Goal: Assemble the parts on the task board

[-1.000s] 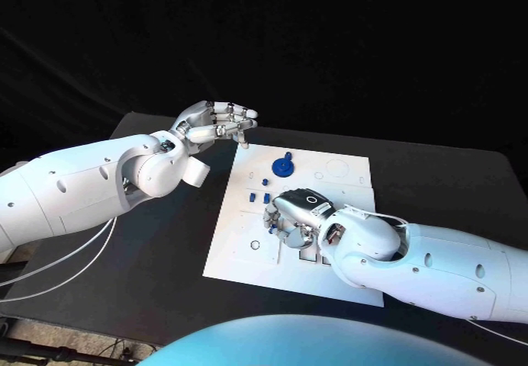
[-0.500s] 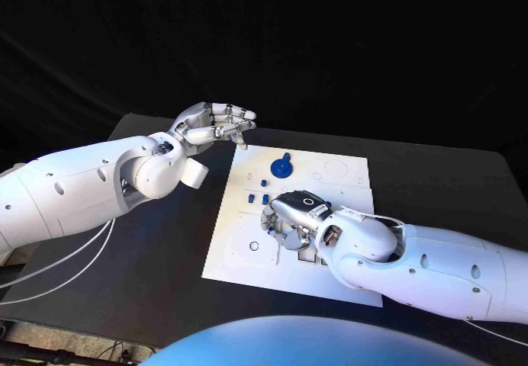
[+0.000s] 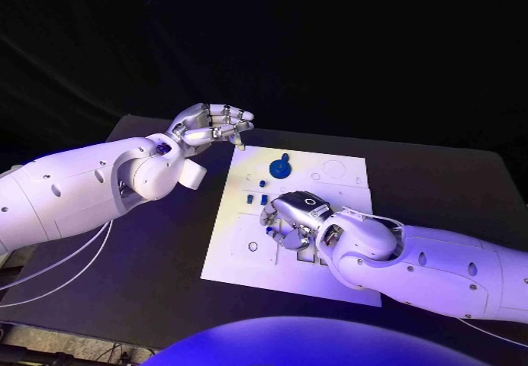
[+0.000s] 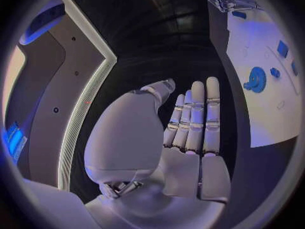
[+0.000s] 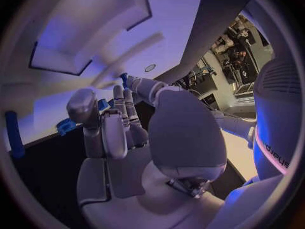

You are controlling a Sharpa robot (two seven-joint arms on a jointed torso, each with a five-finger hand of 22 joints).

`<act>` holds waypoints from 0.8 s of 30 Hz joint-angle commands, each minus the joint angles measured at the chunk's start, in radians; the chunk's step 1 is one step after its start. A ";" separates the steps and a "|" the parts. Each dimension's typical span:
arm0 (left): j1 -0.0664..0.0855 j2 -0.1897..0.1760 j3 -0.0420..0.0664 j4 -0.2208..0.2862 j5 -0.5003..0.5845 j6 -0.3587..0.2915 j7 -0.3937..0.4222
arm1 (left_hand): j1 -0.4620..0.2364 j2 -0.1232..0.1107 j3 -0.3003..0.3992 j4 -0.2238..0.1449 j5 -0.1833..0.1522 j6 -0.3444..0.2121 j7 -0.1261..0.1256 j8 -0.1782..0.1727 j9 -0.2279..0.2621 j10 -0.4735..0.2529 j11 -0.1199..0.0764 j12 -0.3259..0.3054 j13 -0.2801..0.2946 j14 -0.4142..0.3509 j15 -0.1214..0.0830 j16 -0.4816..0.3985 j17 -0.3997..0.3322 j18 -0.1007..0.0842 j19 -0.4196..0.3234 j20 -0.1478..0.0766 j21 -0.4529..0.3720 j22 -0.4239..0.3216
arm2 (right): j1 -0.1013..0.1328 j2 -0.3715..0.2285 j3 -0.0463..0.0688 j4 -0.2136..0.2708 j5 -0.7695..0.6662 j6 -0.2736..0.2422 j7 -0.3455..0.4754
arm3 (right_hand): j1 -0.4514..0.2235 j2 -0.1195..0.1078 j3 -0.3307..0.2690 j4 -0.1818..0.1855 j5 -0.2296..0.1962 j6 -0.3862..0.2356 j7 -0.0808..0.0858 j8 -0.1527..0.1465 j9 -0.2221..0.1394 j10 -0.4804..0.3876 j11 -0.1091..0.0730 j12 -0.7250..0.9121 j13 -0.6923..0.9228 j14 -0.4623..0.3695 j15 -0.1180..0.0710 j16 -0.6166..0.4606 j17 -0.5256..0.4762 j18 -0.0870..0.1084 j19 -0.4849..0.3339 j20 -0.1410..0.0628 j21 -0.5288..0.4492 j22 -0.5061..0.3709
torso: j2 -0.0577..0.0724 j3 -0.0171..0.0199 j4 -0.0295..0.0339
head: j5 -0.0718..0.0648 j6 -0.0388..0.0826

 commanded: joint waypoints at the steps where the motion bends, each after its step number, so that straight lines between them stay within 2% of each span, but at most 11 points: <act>1: 0.000 -0.001 0.001 0.002 -0.002 0.017 0.004 | -0.004 -0.004 0.003 -0.005 0.002 -0.006 0.043 -0.002 -0.001 -0.006 0.000 -0.003 -0.001 -0.004 0.003 -0.006 0.000 0.013 -0.007 -0.003 0.004 0.001 | 0.000 -0.006 0.001 0.002 0.029 -0.045 0.002 | -0.006 -0.020 -0.024 0.003 -0.005 -0.013 -0.001 -0.006 -0.002 -0.032 0.005 0.001 -0.008 0.009 0.008 -0.016 -0.025 0.016 -0.024 0.005 -0.043 -0.022 | 0.001 0.0006 0.0010 | 0.000 0.001; 4: 0.000 -0.002 0.001 0.002 -0.002 0.016 0.004 | -0.004 -0.005 0.003 -0.006 0.002 -0.007 0.043 -0.002 -0.001 -0.007 0.000 -0.003 -0.001 -0.004 0.003 -0.007 0.000 0.013 -0.007 -0.003 0.005 0.001 | 0.000 -0.011 0.001 0.011 0.032 -0.051 0.005 | -0.007 -0.026 -0.043 0.002 -0.005 -0.019 -0.001 -0.009 -0.003 -0.044 0.006 0.010 -0.009 0.005 0.009 -0.021 -0.032 0.018 -0.031 0.008 -0.059 -0.030 | 0.002 0.0015 0.0005 | 0.000 0.002; 7: 0.000 -0.003 0.001 0.002 -0.003 0.015 0.004 | -0.003 -0.005 0.003 -0.007 0.001 -0.007 0.043 -0.002 -0.001 -0.007 0.000 -0.003 -0.001 -0.004 0.003 -0.007 0.000 0.013 -0.007 -0.003 0.005 0.001 | 0.000 -0.020 0.001 0.023 0.034 -0.052 0.010 | -0.013 -0.031 -0.095 0.009 -0.005 -0.023 -0.004 -0.010 -0.003 -0.060 0.004 0.034 -0.008 0.002 0.008 -0.022 -0.035 0.020 -0.032 0.010 -0.072 -0.038 | 0.001 0.0014 -0.0006 | 0.000 0.001; 11: 0.000 -0.005 0.001 0.002 -0.003 0.015 0.003 | -0.003 -0.005 0.004 -0.008 0.001 -0.008 0.043 -0.002 -0.001 -0.007 0.000 -0.003 -0.001 -0.004 0.003 -0.007 0.000 0.013 -0.007 -0.003 0.005 0.001 | 0.001 -0.041 0.001 0.044 0.054 -0.048 0.020 | -0.007 -0.022 -0.137 0.016 -0.002 -0.023 -0.004 -0.013 -0.005 -0.074 0.003 0.059 -0.008 0.001 0.008 -0.023 -0.039 0.021 -0.030 0.009 -0.083 -0.045 | 0.001 0.0011 -0.0006 | -0.001 0.001; 15: 0.000 -0.007 0.001 0.002 -0.003 0.014 0.003 | -0.003 -0.005 0.004 -0.008 0.001 -0.008 0.043 -0.002 -0.001 -0.007 0.000 -0.003 -0.001 -0.004 0.003 -0.007 0.000 0.013 -0.007 -0.003 0.005 0.001 | 0.005 -0.069 0.004 0.069 0.073 -0.045 0.024 | 0.001 -0.015 -0.143 0.017 -0.001 -0.024 -0.003 -0.014 -0.007 -0.081 0.003 0.066 -0.009 0.000 0.008 -0.023 -0.039 0.021 -0.029 0.009 -0.086 -0.047 | 0.001 0.0006 -0.0005 | -0.005 0.003; 19: 0.000 -0.010 0.001 0.002 -0.003 0.013 0.003 | -0.003 -0.006 0.004 -0.009 0.000 -0.009 0.043 -0.002 -0.002 -0.008 0.001 -0.003 -0.001 -0.004 0.003 -0.007 0.000 0.013 -0.008 -0.002 0.005 0.001 | 0.028 -0.116 0.007 0.099 0.125 -0.027 0.025 | 0.003 -0.004 -0.146 0.023 0.000 -0.022 -0.003 -0.015 -0.008 -0.077 0.003 0.082 -0.008 0.006 0.007 -0.015 -0.027 0.016 -0.015 0.008 -0.064 -0.036 | -0.001 -0.0003 -0.0011 | -0.009 0.004; 24: 0.000 -0.012 0.001 0.002 -0.003 0.012 0.002 | -0.003 -0.006 0.004 -0.009 0.000 -0.010 0.043 -0.002 -0.002 -0.009 0.001 -0.003 -0.002 -0.004 0.003 -0.007 0.000 0.013 -0.008 -0.002 0.005 0.001 | 0.070 -0.186 0.010 0.125 0.203 0.006 0.033 | 0.011 0.006 -0.138 0.026 0.000 -0.020 -0.003 -0.017 -0.011 -0.073 0.002 0.098 -0.008 0.017 0.006 -0.004 -0.010 0.011 0.004 0.007 -0.038 -0.022 | -0.001 -0.0011 -0.0030 | -0.019 0.009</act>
